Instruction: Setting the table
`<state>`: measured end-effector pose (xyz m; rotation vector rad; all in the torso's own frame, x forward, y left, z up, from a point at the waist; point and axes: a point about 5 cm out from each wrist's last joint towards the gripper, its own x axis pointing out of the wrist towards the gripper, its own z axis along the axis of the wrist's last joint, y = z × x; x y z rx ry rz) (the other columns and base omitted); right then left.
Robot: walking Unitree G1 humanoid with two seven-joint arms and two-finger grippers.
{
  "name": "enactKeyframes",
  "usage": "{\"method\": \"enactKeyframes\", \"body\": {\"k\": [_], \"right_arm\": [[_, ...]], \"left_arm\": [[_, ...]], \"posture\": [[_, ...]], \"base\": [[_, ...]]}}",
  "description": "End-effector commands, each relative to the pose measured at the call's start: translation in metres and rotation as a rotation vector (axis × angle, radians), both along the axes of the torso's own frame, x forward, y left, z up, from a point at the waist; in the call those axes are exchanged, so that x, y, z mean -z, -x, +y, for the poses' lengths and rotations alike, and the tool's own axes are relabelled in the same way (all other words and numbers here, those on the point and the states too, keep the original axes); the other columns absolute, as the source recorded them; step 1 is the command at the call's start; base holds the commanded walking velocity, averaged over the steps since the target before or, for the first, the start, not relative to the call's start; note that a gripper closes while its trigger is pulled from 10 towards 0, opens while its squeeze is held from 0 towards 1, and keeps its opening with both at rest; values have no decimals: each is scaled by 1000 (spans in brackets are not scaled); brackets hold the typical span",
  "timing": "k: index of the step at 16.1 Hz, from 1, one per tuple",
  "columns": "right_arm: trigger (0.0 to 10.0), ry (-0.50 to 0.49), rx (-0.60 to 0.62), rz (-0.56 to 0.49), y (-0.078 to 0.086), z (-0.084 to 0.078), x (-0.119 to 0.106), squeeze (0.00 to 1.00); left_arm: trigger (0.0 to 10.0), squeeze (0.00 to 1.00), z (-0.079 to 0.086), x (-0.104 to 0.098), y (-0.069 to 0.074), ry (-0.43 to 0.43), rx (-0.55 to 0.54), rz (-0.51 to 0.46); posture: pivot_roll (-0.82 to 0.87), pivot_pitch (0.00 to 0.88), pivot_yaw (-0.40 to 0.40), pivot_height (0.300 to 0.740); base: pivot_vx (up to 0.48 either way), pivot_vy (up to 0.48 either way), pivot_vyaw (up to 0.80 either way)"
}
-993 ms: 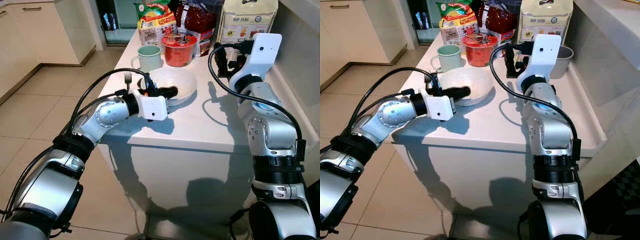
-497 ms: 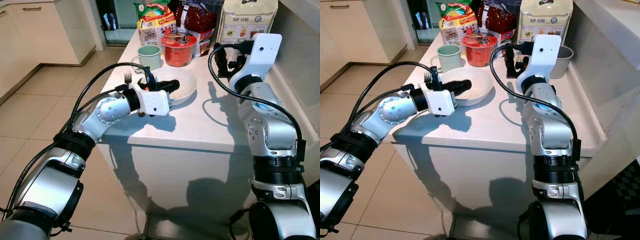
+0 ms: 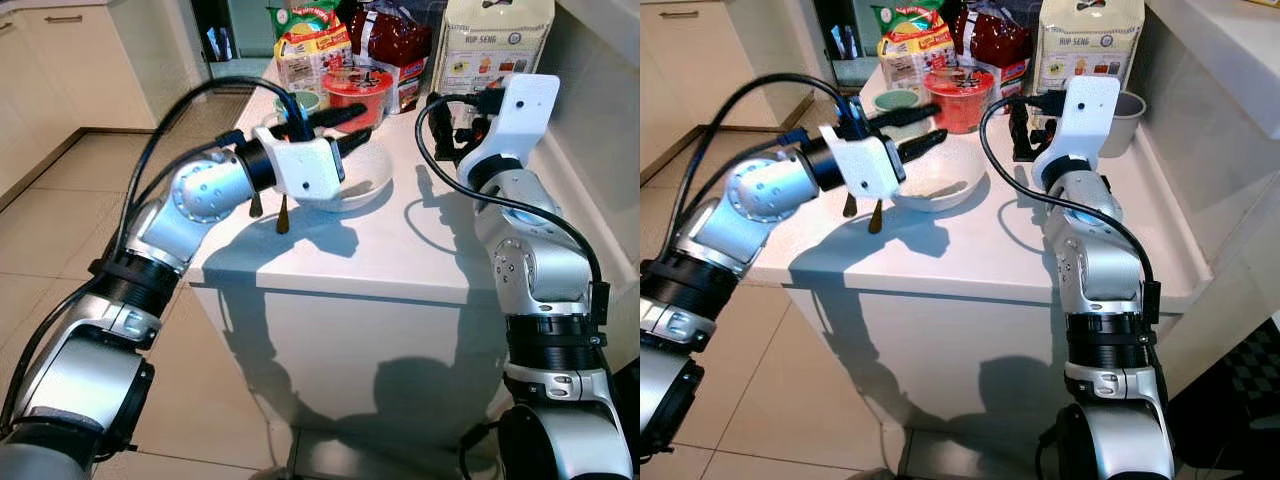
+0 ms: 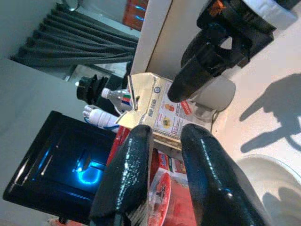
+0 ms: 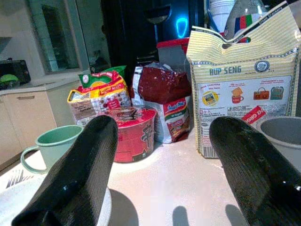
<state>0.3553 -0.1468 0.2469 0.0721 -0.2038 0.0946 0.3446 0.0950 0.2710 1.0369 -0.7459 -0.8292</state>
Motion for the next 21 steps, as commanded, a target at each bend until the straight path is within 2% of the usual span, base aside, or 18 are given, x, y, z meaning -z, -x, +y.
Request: {"method": "enactKeyframes", "body": {"k": [1, 5, 6, 7, 9, 14, 15, 16, 21], "right_arm": [[10000, 8, -5, 6, -1, 2, 3, 0], [10000, 9, -5, 9, -2, 2, 5, 0], [10000, 9, -5, 9, -2, 2, 5, 0], [10000, 11, -1, 3, -2, 1, 4, 0], [10000, 13, 8, -7, -3, -2, 1, 0], [10000, 14, 12, -14, -4, -2, 0, 0], [10000, 15, 13, -14, -4, -2, 0, 0], [10000, 17, 13, -16, -5, -2, 0, 0], [10000, 16, 13, -18, -5, -1, 0, 0]], "left_arm": [[10000, 1000, 7, -4, 3, -11, -12, 25], [10000, 1000, 19, 11, 12, -114, -25, 143], [10000, 1000, 19, 11, 12, -114, -25, 143], [10000, 1000, 26, 19, 16, -167, -38, 193], [10000, 1000, 32, 24, 17, -212, -63, 227], [10000, 1000, 39, 16, 22, -255, -84, 254], [10000, 204, 39, 16, 22, -269, -88, 258], [10000, 0, 39, 16, 22, -295, -96, 261], [10000, 0, 46, 21, 24, -367, -114, 295]], "posture": [[51, 0, 86, 740], [57, 0, 85, 740], [57, 0, 85, 740], [67, 0, 81, 740], [67, 0, 81, 740], [70, 0, 82, 740], [71, 0, 81, 740], [71, 0, 81, 740], [72, 0, 85, 740]], "base": [[0, 0, 0], [0, 0, 0], [0, 0, 0], [0, 0, 0], [0, 0, 0], [0, 0, 0], [0, 0, 0], [0, 0, 0], [0, 0, 0]]}}
